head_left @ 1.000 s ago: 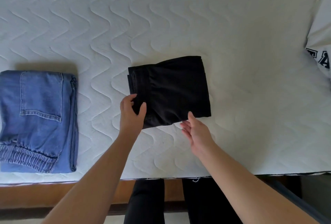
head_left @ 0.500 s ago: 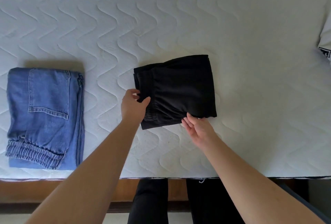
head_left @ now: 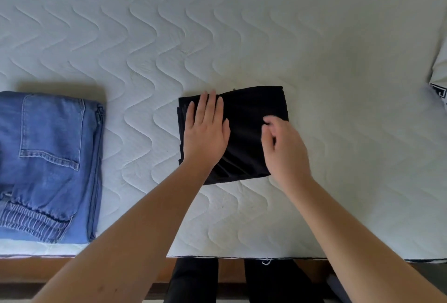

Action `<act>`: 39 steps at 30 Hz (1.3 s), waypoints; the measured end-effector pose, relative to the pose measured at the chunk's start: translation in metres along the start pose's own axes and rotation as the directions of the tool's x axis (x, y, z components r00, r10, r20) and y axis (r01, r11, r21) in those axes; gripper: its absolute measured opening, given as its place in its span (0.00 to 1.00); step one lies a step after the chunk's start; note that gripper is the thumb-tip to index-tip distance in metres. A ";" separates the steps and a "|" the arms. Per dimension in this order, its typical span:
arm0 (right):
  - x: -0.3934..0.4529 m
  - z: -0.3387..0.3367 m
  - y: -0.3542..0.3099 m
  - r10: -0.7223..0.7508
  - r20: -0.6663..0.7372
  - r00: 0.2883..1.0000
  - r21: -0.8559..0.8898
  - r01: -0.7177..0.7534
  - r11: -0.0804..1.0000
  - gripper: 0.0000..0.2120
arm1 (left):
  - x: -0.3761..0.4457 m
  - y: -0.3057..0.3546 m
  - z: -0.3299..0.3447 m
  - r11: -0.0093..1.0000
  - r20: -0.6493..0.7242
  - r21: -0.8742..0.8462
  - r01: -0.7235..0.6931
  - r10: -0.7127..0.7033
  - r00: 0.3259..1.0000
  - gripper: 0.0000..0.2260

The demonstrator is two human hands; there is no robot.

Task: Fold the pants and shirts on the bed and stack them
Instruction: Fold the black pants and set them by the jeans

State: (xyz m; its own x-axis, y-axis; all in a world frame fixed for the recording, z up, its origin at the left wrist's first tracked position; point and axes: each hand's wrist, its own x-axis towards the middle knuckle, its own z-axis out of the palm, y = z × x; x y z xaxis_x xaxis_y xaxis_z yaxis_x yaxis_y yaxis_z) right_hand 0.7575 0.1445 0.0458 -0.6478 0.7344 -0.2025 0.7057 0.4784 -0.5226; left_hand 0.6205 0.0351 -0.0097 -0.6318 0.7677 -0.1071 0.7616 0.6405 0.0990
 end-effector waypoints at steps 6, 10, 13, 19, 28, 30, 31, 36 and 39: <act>0.048 0.061 0.013 -0.263 0.170 0.950 -0.441 0.312 0.842 0.31 | 0.010 -0.005 0.026 1.000 0.068 0.022 0.016 -0.018 0.998 0.28; 0.070 0.080 0.045 -0.299 0.247 0.922 -0.509 0.386 0.769 0.33 | 0.003 -0.019 0.046 0.999 0.046 0.032 0.029 -0.031 0.998 0.28; 0.075 0.079 0.060 -0.177 0.135 0.975 -0.502 0.222 0.836 0.35 | 0.006 -0.019 0.052 0.999 0.063 0.032 0.038 -0.040 0.997 0.29; 0.077 0.080 0.069 -0.093 0.090 0.992 -0.430 0.123 0.895 0.34 | 0.013 -0.018 0.055 0.998 0.125 0.046 0.036 -0.042 0.991 0.30; 0.083 0.089 0.081 -0.115 0.105 0.988 -0.410 0.149 0.900 0.33 | 0.022 -0.019 0.065 0.996 0.174 0.081 -0.021 0.006 0.985 0.32; 0.084 0.090 0.082 -0.123 0.101 0.987 -0.415 0.154 0.897 0.33 | 0.024 -0.020 0.067 0.996 0.167 0.079 -0.032 0.018 0.986 0.32; 0.084 0.091 0.083 -0.129 0.097 0.987 -0.417 0.159 0.895 0.33 | 0.023 -0.021 0.068 0.997 0.161 0.074 -0.032 0.020 0.987 0.32; 0.082 0.085 0.083 -0.140 0.117 0.983 -0.382 0.174 0.908 0.33 | 0.022 -0.022 0.062 0.999 0.164 0.038 -0.007 0.001 0.987 0.30; 0.079 0.074 0.078 -0.183 0.126 0.975 -0.317 0.215 0.924 0.33 | 0.015 -0.024 0.046 0.990 0.073 -0.128 0.053 -0.044 0.996 0.27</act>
State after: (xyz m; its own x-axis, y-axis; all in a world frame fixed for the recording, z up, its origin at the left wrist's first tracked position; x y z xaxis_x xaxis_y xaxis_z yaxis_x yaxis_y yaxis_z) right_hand 0.7397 0.2042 -0.0723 -0.7972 0.5675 -0.2060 0.6037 0.7524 -0.2635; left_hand 0.5992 0.0301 -0.0595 -0.6524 0.7354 -0.1829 0.7023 0.6774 0.2188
